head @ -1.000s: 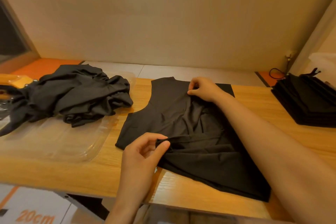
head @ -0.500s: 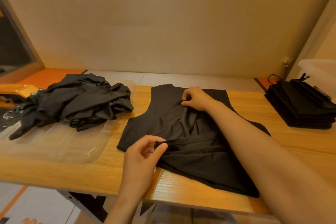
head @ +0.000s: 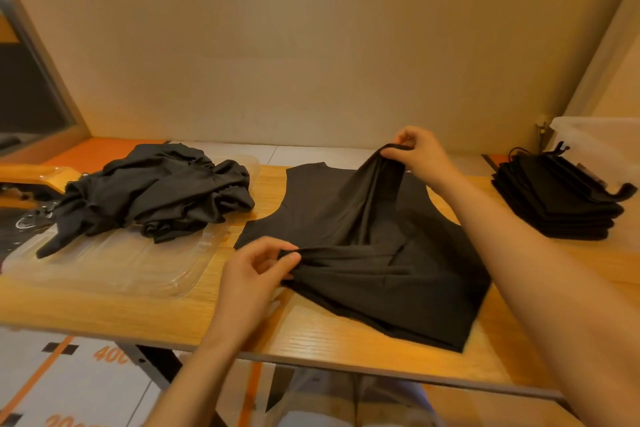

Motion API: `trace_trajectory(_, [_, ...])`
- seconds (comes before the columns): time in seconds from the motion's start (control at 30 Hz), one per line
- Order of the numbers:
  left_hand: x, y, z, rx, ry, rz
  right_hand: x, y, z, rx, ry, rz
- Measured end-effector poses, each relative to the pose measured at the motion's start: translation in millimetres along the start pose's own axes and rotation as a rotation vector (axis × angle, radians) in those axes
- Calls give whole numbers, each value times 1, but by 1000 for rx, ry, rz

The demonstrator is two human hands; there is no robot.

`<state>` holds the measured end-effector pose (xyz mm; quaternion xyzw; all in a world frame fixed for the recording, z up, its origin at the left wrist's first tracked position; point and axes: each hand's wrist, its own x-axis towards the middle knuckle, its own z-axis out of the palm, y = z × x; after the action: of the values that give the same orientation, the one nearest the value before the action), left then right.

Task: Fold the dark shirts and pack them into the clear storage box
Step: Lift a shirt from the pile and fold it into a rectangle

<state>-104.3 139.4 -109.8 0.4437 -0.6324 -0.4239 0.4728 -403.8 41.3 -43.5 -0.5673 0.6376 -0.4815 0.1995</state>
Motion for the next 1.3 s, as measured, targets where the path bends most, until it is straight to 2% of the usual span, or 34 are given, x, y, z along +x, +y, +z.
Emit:
trace_trajectory(0.07, [15,9,-26,121,53,79,-6,-2,-25,26,112,77])
trace_trajectory(0.2, [59,35,-93,254,393,265,-37,-12,-83,83,312,218])
trace_trajectory(0.23, [66,42,-102,258,423,302,-51,-15,-93,94,323,230])
trace_trajectory(0.33, [67,42,-102,303,282,369,-101,-10,-101,-5,258,237])
trace_trajectory(0.43, [45,16,-87,473,51,330,-153,16,-92,-299,140,277])
trace_trajectory(0.53, [25,-5,-84,551,-80,309,-193,43,-87,-569,39,293])
trace_trajectory(0.6, [18,-14,-86,612,-124,321,-211,54,-86,-791,50,165])
trace_trajectory(0.67, [13,-17,-89,642,-150,344,-223,58,-83,-930,49,-78])
trace_trajectory(0.73, [11,-17,-91,661,-166,349,-231,54,-78,-934,-117,-224])
trace_trajectory(0.8, [11,-17,-94,672,-169,363,-239,50,-77,-868,-309,-143])
trace_trajectory(0.87, [10,-15,-99,656,-164,355,-248,52,-82,-853,-382,-78])
trace_trajectory(1.0, [2,-21,-110,624,-169,283,-278,57,-85,-829,-275,-161])
trace_trajectory(1.1, [-7,-19,-112,607,-161,314,-302,69,-83,-748,-97,-338])
trace_trajectory(1.17, [-11,-13,-114,629,-138,352,-314,74,-86,-706,-41,-410])
trace_trajectory(1.3, [-8,0,-125,630,-134,391,-322,65,-102,-622,-20,-403])
